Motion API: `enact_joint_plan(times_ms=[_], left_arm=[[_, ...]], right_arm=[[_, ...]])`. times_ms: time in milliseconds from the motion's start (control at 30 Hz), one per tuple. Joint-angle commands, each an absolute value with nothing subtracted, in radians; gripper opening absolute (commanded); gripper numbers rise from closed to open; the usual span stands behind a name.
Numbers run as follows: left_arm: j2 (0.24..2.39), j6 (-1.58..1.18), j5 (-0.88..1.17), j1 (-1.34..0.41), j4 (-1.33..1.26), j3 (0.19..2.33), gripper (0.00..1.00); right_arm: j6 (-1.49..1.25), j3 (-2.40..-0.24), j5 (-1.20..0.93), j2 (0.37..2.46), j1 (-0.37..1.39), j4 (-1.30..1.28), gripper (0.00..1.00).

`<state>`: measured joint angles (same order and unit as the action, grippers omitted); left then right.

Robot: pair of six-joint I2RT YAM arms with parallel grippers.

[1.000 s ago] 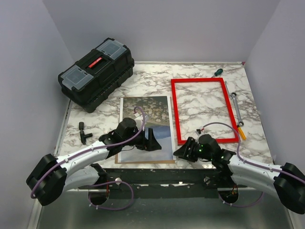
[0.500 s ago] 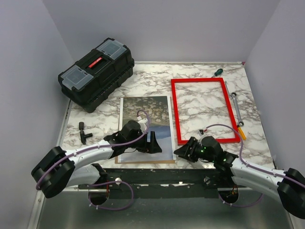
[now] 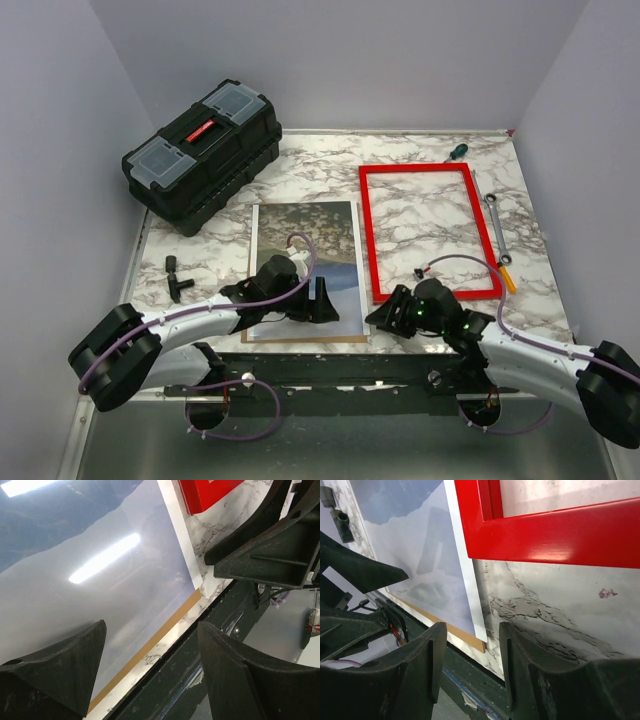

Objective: Take the photo out of the frame

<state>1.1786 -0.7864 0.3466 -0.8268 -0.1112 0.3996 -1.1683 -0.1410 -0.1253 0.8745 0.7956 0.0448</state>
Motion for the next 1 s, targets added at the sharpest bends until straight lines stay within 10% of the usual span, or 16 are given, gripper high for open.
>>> enact_joint_plan(times_ms=[0,333,967], left_arm=[[1.197,-0.803,0.312,-0.831,-0.144,0.378,0.76],[1.192,-0.807,0.309,-0.835,-0.149,0.365,0.76],[1.11,-0.666,0.29,-0.873,-0.092,0.411,0.75]], right_arm=[[-1.15,-0.108,-0.168,0.919,0.793,0.109,0.53],[-1.236,-0.036,-0.254,1.012,0.792,0.415,0.51],[-1.286,-0.054,-0.245,1.011,0.793,0.462,0.1]])
